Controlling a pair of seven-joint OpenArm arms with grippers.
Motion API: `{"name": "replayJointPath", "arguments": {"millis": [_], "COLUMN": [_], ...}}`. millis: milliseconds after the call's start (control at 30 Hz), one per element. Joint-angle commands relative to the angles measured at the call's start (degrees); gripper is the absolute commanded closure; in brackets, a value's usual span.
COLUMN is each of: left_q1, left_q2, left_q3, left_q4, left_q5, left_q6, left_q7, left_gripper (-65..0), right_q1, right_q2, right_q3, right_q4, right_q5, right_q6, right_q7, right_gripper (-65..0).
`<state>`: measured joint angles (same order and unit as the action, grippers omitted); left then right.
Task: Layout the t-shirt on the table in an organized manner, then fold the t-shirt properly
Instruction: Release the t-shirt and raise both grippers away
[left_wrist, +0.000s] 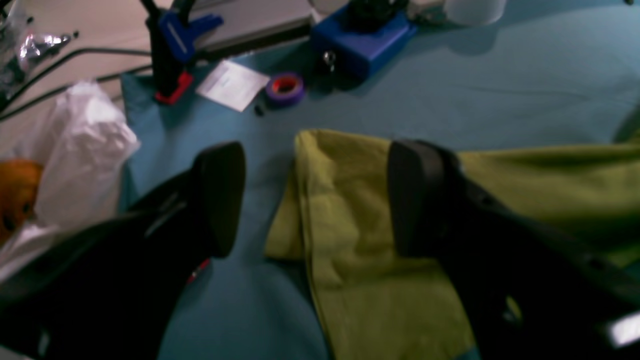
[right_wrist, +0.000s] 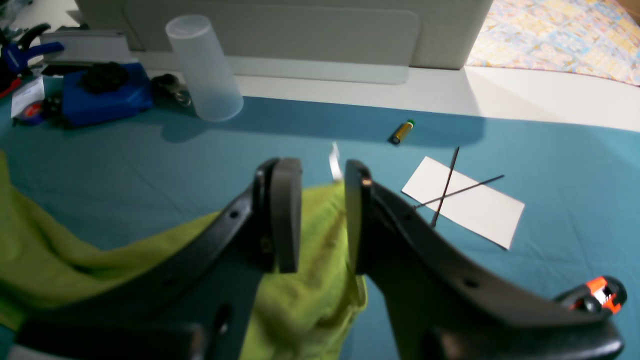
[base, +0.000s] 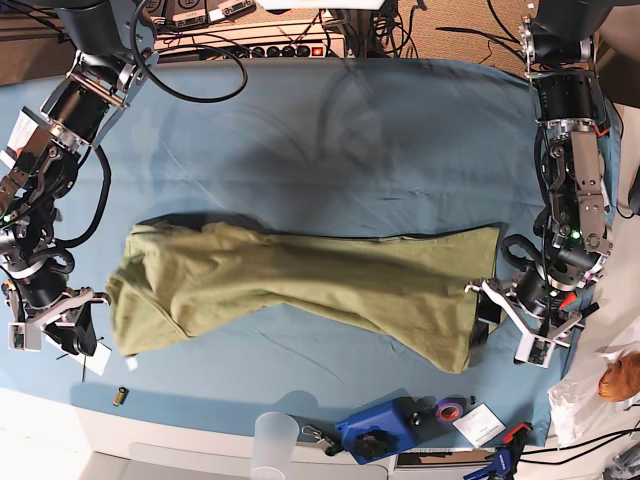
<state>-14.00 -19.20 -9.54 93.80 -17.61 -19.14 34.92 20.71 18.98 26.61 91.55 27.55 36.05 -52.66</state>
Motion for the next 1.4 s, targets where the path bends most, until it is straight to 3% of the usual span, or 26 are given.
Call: {"name": "replayJointPath", "arguments": {"millis": [0, 167, 267, 400, 533, 700, 867, 1000, 1133, 1267, 1367], "left_q1": [-1.4, -1.4, -1.3, -0.1, 5.6, 14.8, 21.8, 26.2, 31.1, 34.1, 34.1], "left_q2": [-0.7, -0.7, -0.7, -0.7, -0.8, -0.8, -0.8, -0.8, -0.1, 2.3, 3.7], "left_q3": [-0.4, -0.4, -0.4, -0.7, -5.3, -16.2, -26.0, -30.2, -29.9, -29.9, -29.9], "left_q4": [1.6, 6.1, 9.1, 13.9, 18.5, 24.6, 27.0, 27.0, 26.9, 26.1, 24.6], "left_q5": [-1.3, -6.9, -7.4, -7.3, -7.3, -9.9, -17.2, -19.6, -19.7, -19.7, -19.7], "left_q6": [0.0, 0.0, 0.0, 0.0, 1.6, 1.5, -3.5, -5.3, -7.9, -8.1, -11.8], "left_q7": [0.8, 15.8, 21.4, 27.7, 28.1, 27.4, 25.1, 24.4, 22.2, 19.4, 18.8], "left_gripper": [-44.0, -40.0, -33.1, -30.3, -30.3, -30.4, -30.4, -30.4, -30.4, -30.4, -30.4], "right_q1": [2.1, 2.5, 2.4, 0.7, -4.3, -9.9, -14.2, -18.9, -23.2, -25.5, -25.8], "right_q2": [1.0, 1.0, 1.0, 1.0, 1.0, 1.0, 0.5, 0.5, 0.5, 0.5, 0.5], "right_q3": [0.1, 2.1, 5.3, 10.8, 15.9, 20.5, 22.3, 22.3, 22.2, 22.2, 22.2], "right_q4": [0.9, 4.0, 7.6, 10.6, 11.6, 12.5, 12.5, 12.5, 12.5, 11.8, 10.3], "right_q5": [1.8, 6.2, 6.5, 6.5, 10.2, 17.1, 21.0, 20.9, 20.8, 19.5, 16.9], "right_q6": [0.1, 0.1, 0.1, 0.1, 0.1, 0.2, 0.2, 0.4, 0.4, 0.3, 0.3], "right_q7": [1.7, -1.4, -5.1, -8.2, -9.5, -16.9, -25.9, -24.8, -20.7, -19.7, -19.7], "right_gripper": [-16.1, -16.0, -15.9, -15.9, -15.9, -15.9, -15.9, -15.9, -15.9, -15.9, -15.9]}}
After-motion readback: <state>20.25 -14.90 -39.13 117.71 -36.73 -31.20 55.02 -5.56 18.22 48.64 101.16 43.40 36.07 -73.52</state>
